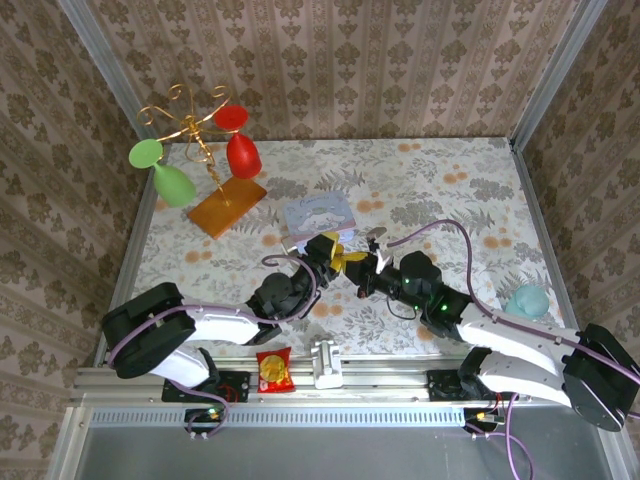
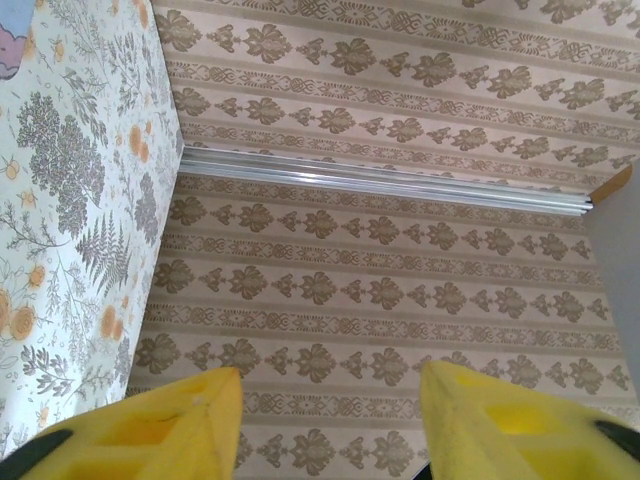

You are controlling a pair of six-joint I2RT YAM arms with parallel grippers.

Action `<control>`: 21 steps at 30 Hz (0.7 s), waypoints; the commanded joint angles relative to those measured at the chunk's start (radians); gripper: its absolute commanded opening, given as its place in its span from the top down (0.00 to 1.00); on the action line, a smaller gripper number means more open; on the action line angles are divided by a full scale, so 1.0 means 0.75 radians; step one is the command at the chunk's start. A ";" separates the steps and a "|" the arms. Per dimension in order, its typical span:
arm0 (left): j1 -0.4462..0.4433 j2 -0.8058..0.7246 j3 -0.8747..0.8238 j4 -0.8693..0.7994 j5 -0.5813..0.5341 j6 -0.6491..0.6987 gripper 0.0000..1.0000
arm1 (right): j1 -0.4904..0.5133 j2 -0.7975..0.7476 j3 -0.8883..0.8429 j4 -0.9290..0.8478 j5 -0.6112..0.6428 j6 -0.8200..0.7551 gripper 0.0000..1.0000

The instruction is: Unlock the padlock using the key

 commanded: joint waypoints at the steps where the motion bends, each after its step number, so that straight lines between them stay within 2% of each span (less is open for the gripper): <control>1: 0.012 0.005 0.016 0.040 0.028 0.026 0.56 | 0.005 -0.032 -0.019 -0.020 0.037 -0.010 1.00; 5: 0.017 0.018 0.027 0.040 0.046 0.039 0.71 | 0.003 -0.039 -0.023 -0.019 0.045 -0.008 1.00; 13: 0.019 0.038 0.028 0.042 0.047 0.049 0.88 | 0.002 -0.056 -0.020 -0.033 0.047 -0.012 1.00; 18: 0.026 0.026 0.036 0.038 0.055 0.146 1.00 | -0.009 -0.100 -0.018 -0.083 0.042 -0.009 0.99; 20: 0.044 0.008 0.044 0.033 0.093 0.243 1.00 | -0.083 -0.144 -0.009 -0.143 -0.059 0.027 0.72; 21: 0.049 -0.004 0.047 0.028 0.109 0.294 1.00 | -0.145 -0.170 -0.006 -0.167 -0.147 0.059 0.54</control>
